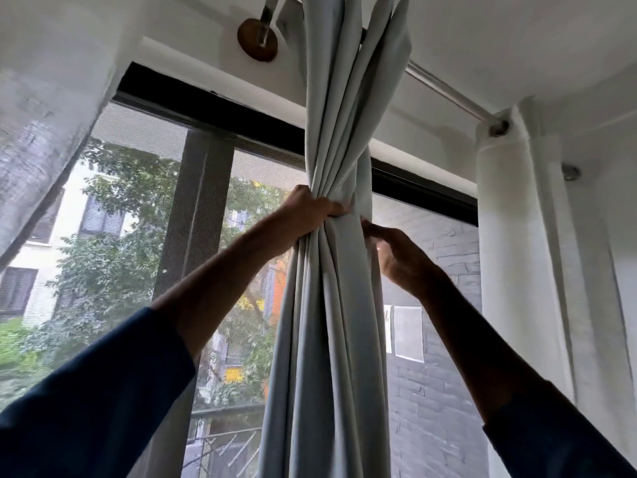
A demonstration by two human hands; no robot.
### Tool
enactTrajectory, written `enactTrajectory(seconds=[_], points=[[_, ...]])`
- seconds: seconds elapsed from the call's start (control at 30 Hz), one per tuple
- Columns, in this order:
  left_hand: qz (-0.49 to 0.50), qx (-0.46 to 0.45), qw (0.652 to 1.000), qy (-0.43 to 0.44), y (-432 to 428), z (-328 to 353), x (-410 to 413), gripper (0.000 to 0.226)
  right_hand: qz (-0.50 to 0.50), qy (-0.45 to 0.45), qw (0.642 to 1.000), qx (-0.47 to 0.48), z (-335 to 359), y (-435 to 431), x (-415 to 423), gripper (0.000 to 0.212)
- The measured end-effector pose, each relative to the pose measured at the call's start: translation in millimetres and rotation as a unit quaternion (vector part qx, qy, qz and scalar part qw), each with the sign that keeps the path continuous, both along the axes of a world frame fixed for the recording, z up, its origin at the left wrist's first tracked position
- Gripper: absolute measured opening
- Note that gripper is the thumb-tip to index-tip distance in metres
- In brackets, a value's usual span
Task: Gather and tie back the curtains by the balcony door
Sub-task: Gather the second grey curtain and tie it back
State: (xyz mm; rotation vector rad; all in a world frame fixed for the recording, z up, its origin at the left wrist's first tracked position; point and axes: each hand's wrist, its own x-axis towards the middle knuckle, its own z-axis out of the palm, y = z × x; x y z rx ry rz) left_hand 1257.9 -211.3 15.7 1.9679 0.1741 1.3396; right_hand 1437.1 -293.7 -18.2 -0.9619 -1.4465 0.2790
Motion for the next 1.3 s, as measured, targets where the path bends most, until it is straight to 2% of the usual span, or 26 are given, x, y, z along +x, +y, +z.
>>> enactTrajectory(seconds=[0.07,0.13,0.23,0.3,0.37,0.47,0.57,0.67,0.73,0.83,1.0,1.13,1.3], points=[[-0.022,-0.021,0.999,0.006,6.6,-1.3,-2.5,0.082,0.069,0.039,0.997,-0.025,-3.3,4.5,-2.6,0.038],[-0.061,-0.036,0.997,0.013,8.5,-2.8,-5.9,0.077,0.085,0.063,0.994,-0.03,-8.2,8.9,-4.3,0.039],[-0.089,-0.039,0.995,0.014,13.0,-3.2,-6.3,0.049,0.046,0.068,0.996,-0.023,-9.7,13.2,-3.8,0.045],[-0.076,-0.033,0.997,0.005,17.6,-3.0,-5.1,0.048,0.002,0.054,0.998,-0.039,-7.8,12.4,-5.0,0.051],[-0.015,0.004,1.0,0.002,19.1,-3.6,-2.7,0.055,-0.074,0.033,0.996,-0.033,-5.5,11.5,-5.4,0.057],[0.116,0.082,0.99,-0.004,14.0,-7.3,2.4,0.059,-0.187,0.015,0.981,0.047,-4.8,6.0,-6.9,0.037],[0.204,0.14,0.969,-0.017,2.1,-14.1,3.0,0.052,-0.251,-0.015,0.963,0.096,-8.8,-0.3,-10.4,0.035],[0.286,0.186,0.94,0.008,-10.5,-24.2,0.7,0.047,-0.361,-0.056,0.923,0.122,-18.2,-2.9,-17.8,0.045],[0.321,0.201,0.925,0.018,-19.9,-31.2,0.7,0.046,-0.418,-0.086,0.893,0.145,-27.0,-4.5,-23.1,0.045],[0.372,0.226,0.9,0.029,-30.6,-43.5,5.7,0.045,-0.456,-0.111,0.866,0.172,-39.6,-8.0,-29.1,0.036],[0.415,0.272,0.868,0.026,-37.5,-70.1,12.0,0.04,-0.483,-0.136,0.847,0.176,-60.0,-10.5,-47.3,0.031],[0.407,0.279,0.869,0.032,-37.3,-104.1,14.5,0.028,-0.458,-0.129,0.863,0.168,-84.6,-7.9,-55.7,0.03],[0.326,0.277,0.903,0.042,-28.9,-147.8,11.0,0.007,-0.374,-0.085,0.912,0.145,-125.1,-5.4,-56.5,0.028]])
